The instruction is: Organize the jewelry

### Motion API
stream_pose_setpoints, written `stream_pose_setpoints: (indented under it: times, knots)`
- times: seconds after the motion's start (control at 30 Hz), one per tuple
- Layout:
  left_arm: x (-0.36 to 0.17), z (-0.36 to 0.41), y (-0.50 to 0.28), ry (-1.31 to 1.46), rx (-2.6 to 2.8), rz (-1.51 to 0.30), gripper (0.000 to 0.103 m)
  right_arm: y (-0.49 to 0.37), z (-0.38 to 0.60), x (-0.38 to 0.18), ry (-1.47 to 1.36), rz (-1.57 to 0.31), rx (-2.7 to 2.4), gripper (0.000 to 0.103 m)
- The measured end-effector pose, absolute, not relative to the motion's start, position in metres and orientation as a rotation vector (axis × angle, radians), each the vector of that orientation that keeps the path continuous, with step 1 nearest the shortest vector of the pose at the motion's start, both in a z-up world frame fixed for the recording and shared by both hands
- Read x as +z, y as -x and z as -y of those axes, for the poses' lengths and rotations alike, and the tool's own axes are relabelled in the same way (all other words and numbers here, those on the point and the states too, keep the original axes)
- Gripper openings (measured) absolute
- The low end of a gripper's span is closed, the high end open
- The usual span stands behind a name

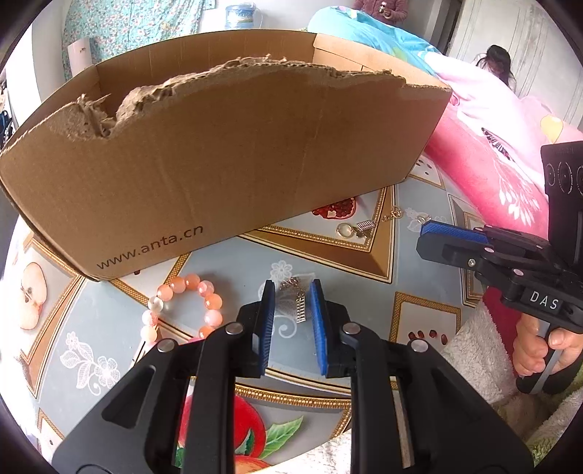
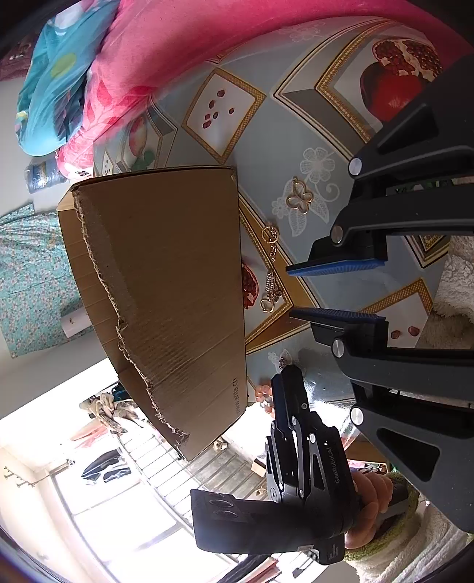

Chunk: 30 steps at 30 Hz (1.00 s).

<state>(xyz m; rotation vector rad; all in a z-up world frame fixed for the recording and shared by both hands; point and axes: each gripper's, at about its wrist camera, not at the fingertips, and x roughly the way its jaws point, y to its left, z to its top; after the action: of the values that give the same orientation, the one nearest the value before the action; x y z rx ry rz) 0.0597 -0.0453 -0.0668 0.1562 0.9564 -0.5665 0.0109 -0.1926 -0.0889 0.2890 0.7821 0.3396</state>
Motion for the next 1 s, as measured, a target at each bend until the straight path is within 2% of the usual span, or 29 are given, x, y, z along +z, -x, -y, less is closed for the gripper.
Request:
stream_pose_setpoints:
  times: [0.3, 0.43, 0.5, 0.67, 0.73, 0.8, 1.0]
  knots:
    - [-0.069, 0.06, -0.049, -0.29, -0.528, -0.93, 0.018, -0.01, 0.194, -0.091, -0.297, -0.783, 0.336, 0.018]
    - [-0.07, 0.068, -0.047, -0.309, -0.535, -0.917, 0.004, -0.007, 0.195, -0.09, -0.293, -0.781, 0.331, 0.018]
    - [-0.069, 0.068, -0.048, -0.306, -0.534, -0.916, 0.001, -0.005, 0.197, -0.089, -0.289, -0.78, 0.323, 0.018]
    - [-0.064, 0.058, -0.051, -0.229, -0.542, -0.91, 0.001, 0.001, 0.202, -0.09, -0.268, -0.794, 0.285, 0.019]
    - [-0.056, 0.05, -0.051, -0.189, -0.555, -0.885, 0.001, 0.003, 0.206, -0.09, -0.25, -0.799, 0.256, 0.026]
    - [-0.047, 0.044, -0.05, -0.156, -0.569, -0.853, 0.001, 0.004, 0.21, -0.089, -0.228, -0.796, 0.226, 0.029]
    - [-0.038, 0.036, -0.047, -0.111, -0.601, -0.813, 0.001, 0.002, 0.216, -0.087, -0.154, -0.793, 0.186, 0.029]
